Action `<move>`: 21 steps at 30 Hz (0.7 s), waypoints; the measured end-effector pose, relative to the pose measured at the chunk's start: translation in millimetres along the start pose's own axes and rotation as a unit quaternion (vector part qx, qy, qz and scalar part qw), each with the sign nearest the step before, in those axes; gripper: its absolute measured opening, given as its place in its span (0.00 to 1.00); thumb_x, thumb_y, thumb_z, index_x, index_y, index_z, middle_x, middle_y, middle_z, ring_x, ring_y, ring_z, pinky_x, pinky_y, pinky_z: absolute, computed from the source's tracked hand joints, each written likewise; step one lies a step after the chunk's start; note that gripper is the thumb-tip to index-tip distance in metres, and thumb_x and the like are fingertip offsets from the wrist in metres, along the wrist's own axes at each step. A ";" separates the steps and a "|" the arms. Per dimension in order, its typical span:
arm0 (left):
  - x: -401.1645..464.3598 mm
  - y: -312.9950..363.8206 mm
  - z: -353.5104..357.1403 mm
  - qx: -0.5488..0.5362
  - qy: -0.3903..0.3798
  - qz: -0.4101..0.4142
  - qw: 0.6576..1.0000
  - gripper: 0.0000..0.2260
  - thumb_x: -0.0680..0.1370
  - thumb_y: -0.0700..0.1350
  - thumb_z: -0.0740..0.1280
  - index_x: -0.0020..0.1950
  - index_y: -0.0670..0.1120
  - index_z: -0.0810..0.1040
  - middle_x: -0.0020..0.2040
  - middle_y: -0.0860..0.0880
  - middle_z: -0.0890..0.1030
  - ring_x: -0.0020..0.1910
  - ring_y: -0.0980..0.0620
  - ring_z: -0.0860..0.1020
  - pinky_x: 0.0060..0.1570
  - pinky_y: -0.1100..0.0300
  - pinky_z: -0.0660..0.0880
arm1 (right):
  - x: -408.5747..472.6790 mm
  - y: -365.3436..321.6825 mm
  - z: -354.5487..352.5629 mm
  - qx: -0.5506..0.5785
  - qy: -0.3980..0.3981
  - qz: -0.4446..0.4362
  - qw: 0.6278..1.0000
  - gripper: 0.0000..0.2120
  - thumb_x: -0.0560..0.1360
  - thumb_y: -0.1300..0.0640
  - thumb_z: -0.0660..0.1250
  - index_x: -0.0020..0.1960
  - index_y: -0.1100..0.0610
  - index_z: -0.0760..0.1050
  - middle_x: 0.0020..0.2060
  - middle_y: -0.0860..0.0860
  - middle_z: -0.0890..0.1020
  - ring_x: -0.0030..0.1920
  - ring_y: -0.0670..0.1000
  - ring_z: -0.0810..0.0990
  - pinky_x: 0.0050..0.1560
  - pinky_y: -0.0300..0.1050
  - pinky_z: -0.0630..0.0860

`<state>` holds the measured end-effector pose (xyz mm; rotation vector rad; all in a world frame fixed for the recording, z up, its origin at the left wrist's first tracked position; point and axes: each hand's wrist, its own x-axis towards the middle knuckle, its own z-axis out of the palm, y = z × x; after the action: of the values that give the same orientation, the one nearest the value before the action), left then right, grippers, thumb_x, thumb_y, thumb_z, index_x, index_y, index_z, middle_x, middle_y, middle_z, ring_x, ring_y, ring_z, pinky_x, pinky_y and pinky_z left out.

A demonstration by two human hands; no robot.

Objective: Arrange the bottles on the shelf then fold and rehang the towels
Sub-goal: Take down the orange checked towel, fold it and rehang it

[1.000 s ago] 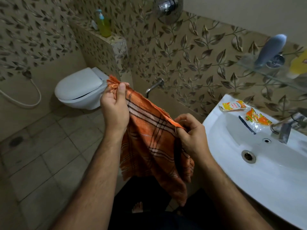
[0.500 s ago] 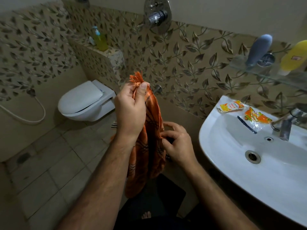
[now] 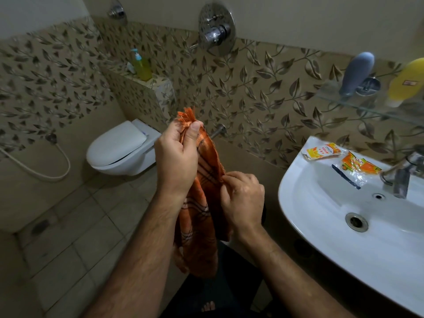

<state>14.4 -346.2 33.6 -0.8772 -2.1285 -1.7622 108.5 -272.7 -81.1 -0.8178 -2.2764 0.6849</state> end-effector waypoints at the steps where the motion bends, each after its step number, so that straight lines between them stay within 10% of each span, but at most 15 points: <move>1: -0.5 -0.4 -0.2 0.001 -0.003 -0.002 1.000 0.07 0.80 0.45 0.65 0.43 0.46 0.77 0.33 0.54 0.76 0.34 0.58 0.75 0.34 0.71 0.69 | 0.7 2.6 -1.0 -0.003 -0.006 0.004 1.000 0.10 0.74 0.55 0.68 0.53 0.51 0.83 0.51 0.46 0.84 0.53 0.49 0.78 0.50 0.47 0.70; 21: -13.7 5.5 3.1 -0.038 -0.101 0.012 0.994 0.06 0.79 0.49 0.66 0.44 0.49 0.80 0.38 0.47 0.82 0.38 0.50 0.81 0.42 0.53 0.78 | 4.6 25.5 -4.2 0.007 -0.163 0.002 0.987 0.15 0.74 0.55 0.63 0.58 0.50 0.81 0.62 0.44 0.80 0.66 0.49 0.72 0.66 0.55 0.66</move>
<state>29.1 -346.8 29.9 -1.1415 -2.1731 -1.8215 118.2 -251.3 -92.8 -0.7478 -2.5569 0.8902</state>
